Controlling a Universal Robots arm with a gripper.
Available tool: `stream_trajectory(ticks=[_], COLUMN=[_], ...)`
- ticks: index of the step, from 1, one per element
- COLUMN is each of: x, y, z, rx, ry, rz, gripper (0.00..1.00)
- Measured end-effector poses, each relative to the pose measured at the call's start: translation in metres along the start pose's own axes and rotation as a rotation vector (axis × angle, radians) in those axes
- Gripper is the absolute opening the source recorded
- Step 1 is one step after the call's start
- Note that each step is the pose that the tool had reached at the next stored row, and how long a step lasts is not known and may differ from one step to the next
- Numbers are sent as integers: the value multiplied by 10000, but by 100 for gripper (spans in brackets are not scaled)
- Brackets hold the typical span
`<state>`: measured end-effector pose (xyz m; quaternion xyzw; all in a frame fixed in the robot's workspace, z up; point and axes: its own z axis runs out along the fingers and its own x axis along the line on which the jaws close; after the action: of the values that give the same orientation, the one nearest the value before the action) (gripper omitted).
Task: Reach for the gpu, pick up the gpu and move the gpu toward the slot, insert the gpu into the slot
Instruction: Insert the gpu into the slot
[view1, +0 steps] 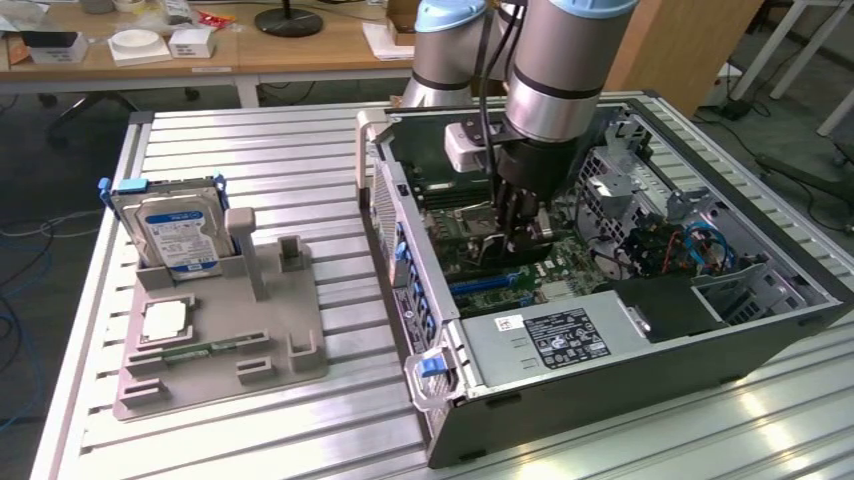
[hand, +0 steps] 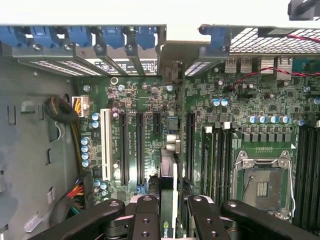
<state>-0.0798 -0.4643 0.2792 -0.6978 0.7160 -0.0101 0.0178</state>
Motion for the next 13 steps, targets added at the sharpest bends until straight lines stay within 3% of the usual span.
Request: stream_trajectory(ticks=[13], x=[1], y=[21], z=[86], rx=[2], ry=[1], rz=[0], gripper=[26])
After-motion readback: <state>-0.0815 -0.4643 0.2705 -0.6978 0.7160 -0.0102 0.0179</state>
